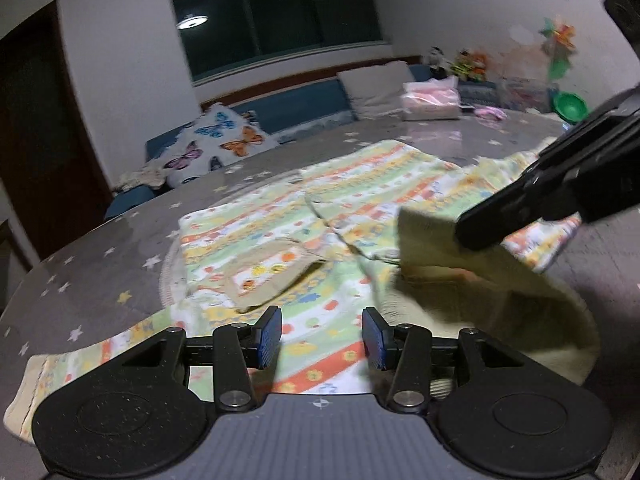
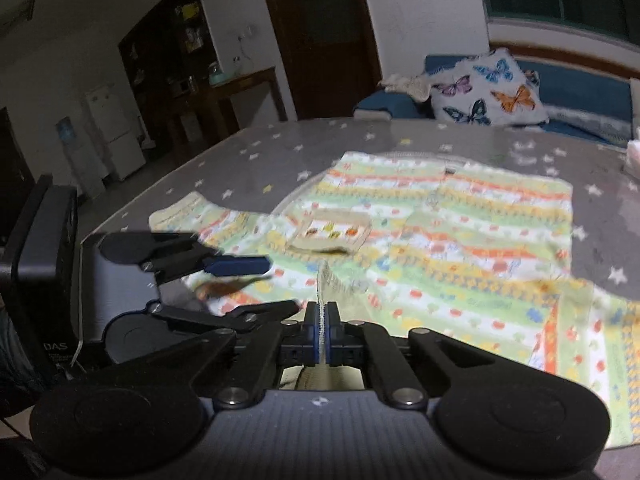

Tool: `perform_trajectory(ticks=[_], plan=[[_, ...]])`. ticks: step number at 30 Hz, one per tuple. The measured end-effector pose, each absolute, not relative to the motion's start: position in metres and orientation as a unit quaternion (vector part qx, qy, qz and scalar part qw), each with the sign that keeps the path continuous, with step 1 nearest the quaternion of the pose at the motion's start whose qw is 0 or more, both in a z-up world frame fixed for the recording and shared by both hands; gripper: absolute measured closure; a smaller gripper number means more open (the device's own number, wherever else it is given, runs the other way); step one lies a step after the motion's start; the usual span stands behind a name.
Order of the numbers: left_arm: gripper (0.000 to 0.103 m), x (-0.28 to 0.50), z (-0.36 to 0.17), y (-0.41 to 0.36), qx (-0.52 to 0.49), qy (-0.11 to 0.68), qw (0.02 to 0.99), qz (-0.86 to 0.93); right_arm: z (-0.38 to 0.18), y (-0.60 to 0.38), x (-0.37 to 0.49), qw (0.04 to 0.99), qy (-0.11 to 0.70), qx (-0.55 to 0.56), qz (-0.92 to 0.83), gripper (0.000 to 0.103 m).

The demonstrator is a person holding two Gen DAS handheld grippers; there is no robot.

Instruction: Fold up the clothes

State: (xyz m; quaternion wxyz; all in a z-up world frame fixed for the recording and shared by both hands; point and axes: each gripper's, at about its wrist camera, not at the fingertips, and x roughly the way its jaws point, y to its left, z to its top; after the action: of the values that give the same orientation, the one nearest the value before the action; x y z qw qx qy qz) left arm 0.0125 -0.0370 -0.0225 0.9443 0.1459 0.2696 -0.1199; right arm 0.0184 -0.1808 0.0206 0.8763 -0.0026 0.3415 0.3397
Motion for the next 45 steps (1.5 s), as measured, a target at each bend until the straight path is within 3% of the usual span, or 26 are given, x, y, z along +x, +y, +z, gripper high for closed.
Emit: perform_trajectory(ticks=[10,21,26,29,33,45], plan=[[0.056,0.009,-0.027,-0.051,0.177,0.262,0.936,-0.158,0.022,-0.186,0.022,0.877,0.344,0.02,0.336,0.101],[0.052,-0.002,-0.012,-0.015,0.152,0.256,0.943,-0.145,0.021,-0.177,0.024,0.864,0.343,0.013,0.369,0.086],[0.052,0.0,0.006,-0.008,0.121,0.242,0.953,-0.137,-0.006,-0.167,0.033,0.859,0.374,-0.025,0.348,0.086],[0.052,0.009,0.01,-0.019,0.117,0.236,0.954,-0.146,-0.013,-0.168,0.029,0.855,0.38,-0.032,0.351,0.085],[0.052,0.024,0.006,-0.037,0.112,0.244,0.949,-0.166,0.0,-0.193,0.031,0.875,0.36,-0.019,0.322,0.077],[0.052,0.029,-0.02,-0.079,0.141,0.28,0.922,-0.229,-0.016,-0.248,0.109,0.917,0.354,-0.004,0.183,0.076]])
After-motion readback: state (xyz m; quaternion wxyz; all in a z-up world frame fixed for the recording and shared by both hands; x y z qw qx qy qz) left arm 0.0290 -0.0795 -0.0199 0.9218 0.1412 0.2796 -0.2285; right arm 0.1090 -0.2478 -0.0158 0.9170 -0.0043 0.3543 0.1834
